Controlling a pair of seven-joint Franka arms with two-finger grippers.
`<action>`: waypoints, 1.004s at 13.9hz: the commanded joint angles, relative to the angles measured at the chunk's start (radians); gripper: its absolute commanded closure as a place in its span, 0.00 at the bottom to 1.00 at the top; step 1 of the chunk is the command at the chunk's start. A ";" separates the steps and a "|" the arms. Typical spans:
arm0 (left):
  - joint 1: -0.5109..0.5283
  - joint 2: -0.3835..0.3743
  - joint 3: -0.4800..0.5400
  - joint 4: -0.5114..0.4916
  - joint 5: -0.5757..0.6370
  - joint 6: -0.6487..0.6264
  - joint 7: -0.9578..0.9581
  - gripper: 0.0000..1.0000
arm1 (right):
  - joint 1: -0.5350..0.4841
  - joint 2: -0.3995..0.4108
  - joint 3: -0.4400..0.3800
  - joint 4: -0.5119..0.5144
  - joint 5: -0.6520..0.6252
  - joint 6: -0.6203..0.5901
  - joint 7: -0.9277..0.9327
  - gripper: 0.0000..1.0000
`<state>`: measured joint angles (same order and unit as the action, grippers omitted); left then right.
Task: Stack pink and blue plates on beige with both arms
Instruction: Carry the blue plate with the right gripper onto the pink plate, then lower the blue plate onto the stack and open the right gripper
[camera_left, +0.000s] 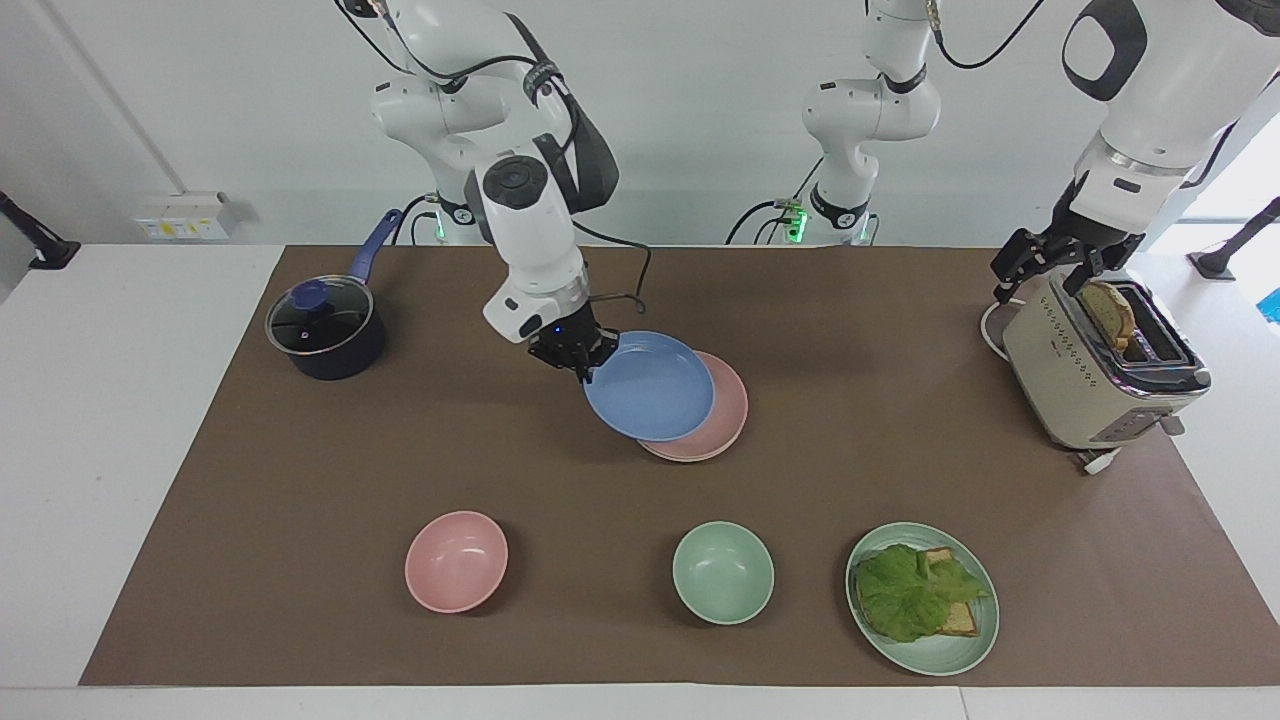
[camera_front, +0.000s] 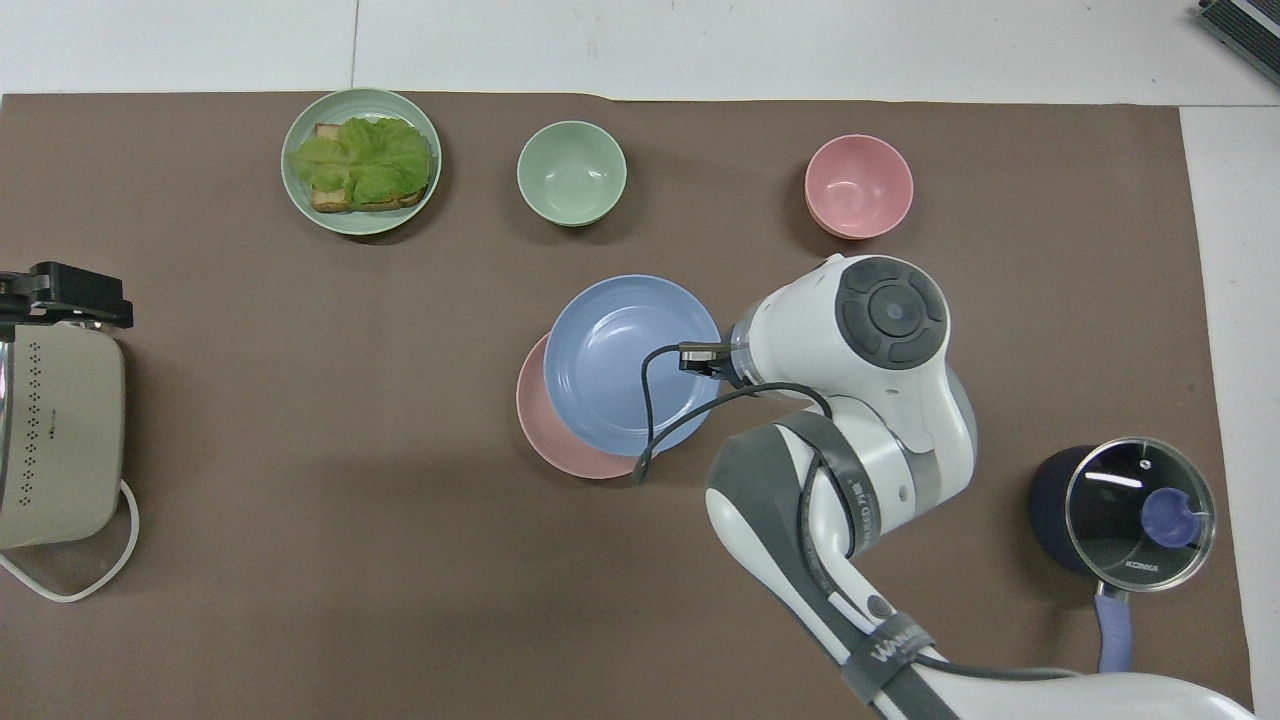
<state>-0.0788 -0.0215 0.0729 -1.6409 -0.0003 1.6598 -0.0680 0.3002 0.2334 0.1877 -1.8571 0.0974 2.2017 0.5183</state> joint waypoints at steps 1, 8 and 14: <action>0.001 -0.008 -0.002 0.004 0.005 -0.009 0.005 0.00 | 0.019 0.058 -0.001 0.043 0.010 0.025 0.032 1.00; 0.002 -0.008 -0.002 0.004 0.006 -0.014 0.002 0.00 | 0.019 0.081 0.001 -0.007 0.010 0.061 0.020 1.00; 0.002 -0.008 -0.001 0.004 0.006 -0.014 0.002 0.00 | 0.019 0.092 0.001 -0.036 0.011 0.076 0.022 1.00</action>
<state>-0.0788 -0.0215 0.0727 -1.6409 -0.0003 1.6598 -0.0680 0.3237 0.3294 0.1837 -1.8684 0.0974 2.2521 0.5400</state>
